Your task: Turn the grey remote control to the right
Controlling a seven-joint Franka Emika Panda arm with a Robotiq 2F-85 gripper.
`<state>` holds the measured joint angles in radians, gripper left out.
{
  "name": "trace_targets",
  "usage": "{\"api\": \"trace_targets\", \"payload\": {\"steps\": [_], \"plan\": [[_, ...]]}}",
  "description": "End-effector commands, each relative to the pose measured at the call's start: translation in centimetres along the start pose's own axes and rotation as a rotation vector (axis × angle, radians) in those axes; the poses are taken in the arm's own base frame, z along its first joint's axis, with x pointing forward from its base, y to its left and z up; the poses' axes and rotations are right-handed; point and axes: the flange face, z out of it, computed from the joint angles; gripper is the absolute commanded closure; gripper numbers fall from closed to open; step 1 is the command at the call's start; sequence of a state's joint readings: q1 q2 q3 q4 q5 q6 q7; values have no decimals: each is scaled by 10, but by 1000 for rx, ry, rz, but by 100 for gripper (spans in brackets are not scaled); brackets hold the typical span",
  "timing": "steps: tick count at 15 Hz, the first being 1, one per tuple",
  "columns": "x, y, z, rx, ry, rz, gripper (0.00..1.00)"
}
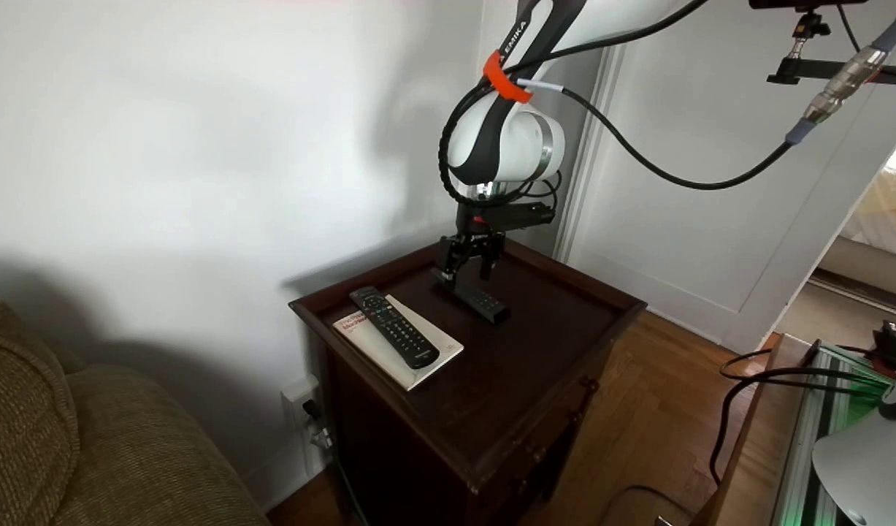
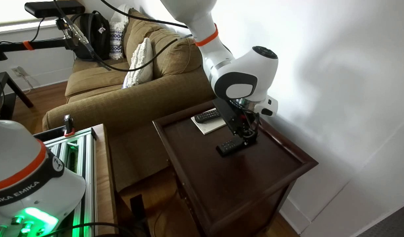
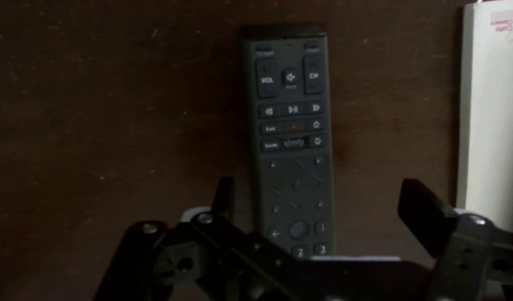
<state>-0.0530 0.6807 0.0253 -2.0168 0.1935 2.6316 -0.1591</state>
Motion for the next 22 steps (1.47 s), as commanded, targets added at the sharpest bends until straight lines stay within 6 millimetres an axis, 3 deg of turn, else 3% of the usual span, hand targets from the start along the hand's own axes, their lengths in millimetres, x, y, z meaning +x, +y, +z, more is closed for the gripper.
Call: {"api": "trace_targets", "payload": {"steps": [1, 3, 4, 5, 11, 16, 22], "plan": [[5, 8, 10, -38, 56, -24, 0], [6, 6, 16, -36, 80, -41, 0], [6, 5, 18, -33, 84, -43, 9], [6, 5, 20, -31, 84, -47, 27], [6, 8, 25, -37, 76, -30, 73], [7, 11, 13, 43, 92, 197, 74], [6, 26, 6, 17, 163, 495, 74]]}}
